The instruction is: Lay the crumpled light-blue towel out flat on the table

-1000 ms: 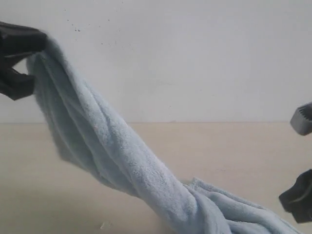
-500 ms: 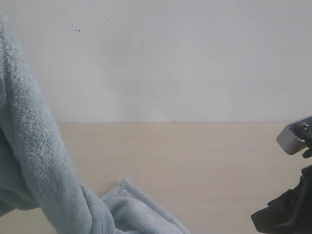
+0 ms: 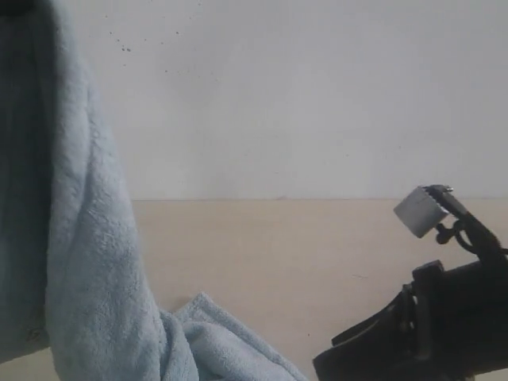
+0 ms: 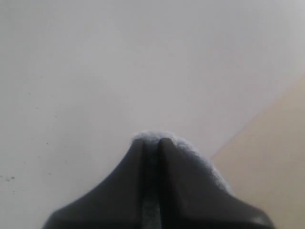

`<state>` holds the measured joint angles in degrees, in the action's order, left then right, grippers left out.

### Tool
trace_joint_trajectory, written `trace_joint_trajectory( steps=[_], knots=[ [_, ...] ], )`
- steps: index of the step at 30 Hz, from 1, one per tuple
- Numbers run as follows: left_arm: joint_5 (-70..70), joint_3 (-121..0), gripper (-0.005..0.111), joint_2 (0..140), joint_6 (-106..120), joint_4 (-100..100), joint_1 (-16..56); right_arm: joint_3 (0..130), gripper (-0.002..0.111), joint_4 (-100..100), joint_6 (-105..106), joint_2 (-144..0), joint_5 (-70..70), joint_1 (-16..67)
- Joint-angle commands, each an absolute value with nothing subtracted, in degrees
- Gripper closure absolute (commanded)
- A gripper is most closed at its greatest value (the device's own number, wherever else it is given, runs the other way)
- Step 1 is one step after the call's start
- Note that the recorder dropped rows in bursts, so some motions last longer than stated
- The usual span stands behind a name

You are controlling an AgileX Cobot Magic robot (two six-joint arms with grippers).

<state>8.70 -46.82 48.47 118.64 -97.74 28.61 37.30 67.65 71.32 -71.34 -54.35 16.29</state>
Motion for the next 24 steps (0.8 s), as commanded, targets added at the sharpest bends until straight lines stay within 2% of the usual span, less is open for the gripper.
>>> trace_joint_trajectory(
  steps=[1, 6, 10, 14, 17, 24],
  knots=[
    [9.73, -46.70, 0.102, 53.10, 118.74, -97.68, 28.60, 39.64, 0.065, 68.72, 73.82, -75.75, -51.53, 22.24],
    [13.75, -46.70, 0.102, 54.38, 122.28, -97.52, 28.60, 45.53, 0.065, 68.47, 75.00, -88.15, -43.84, 30.51],
    [13.42, -46.22, 0.102, 48.31, 119.96, -97.52, 28.60, 50.40, 0.065, 68.05, 74.83, -97.99, -43.73, 30.81],
    [13.64, -41.76, 0.102, 40.11, 116.14, -97.52, 28.60, 50.96, 0.065, 61.76, 71.30, -103.65, -37.90, 30.81],
    [14.91, -37.39, 0.102, 38.15, 115.38, -97.52, 28.60, 50.96, 0.065, 61.34, 71.30, -107.59, -40.13, 30.81],
    [23.67, -33.36, 0.102, 38.15, 112.81, -97.42, 28.60, 53.15, 0.065, 57.18, 62.20, -109.23, -30.40, 29.32]
  ],
)
